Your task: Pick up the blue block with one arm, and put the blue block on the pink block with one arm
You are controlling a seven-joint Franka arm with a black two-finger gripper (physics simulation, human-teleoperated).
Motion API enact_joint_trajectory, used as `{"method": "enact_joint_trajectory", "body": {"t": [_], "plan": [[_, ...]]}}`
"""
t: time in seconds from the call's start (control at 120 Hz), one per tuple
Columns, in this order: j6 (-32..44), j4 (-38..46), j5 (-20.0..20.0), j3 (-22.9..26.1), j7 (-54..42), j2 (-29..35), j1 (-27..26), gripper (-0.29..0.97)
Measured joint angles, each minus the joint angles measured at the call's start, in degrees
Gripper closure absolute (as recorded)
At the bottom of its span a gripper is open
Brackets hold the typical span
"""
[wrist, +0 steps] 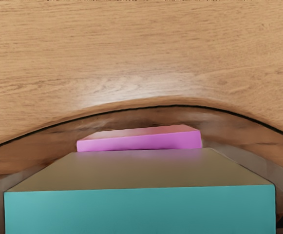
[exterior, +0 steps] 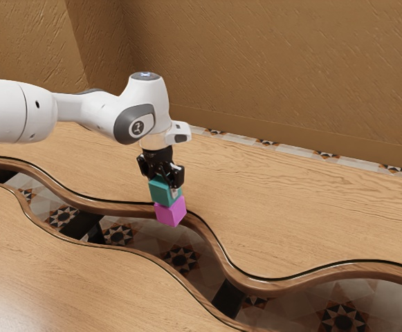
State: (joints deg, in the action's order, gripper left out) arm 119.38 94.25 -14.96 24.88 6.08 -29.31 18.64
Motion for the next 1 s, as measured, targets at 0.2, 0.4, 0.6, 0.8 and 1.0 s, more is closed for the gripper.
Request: {"method": "enact_joint_trajectory", "body": {"t": [0.2, 0.4, 0.6, 0.8, 1.0], "plan": [[0.2, 0.0, 0.0, -0.1, -0.3, 0.0, 0.0, 0.30], [0.3, 0.0, 0.2, -0.1, -0.4, 0.2, 0.0, 0.15], [-5.2, -1.2, 4.5, 1.1, -0.4, 16.2, -0.1, 0.06], [-15.0, -4.2, 8.5, 3.0, -0.6, 22.0, 0.0, 0.02], [-20.9, -4.8, 9.7, 4.0, -0.7, 22.1, -0.2, 0.01]]}}
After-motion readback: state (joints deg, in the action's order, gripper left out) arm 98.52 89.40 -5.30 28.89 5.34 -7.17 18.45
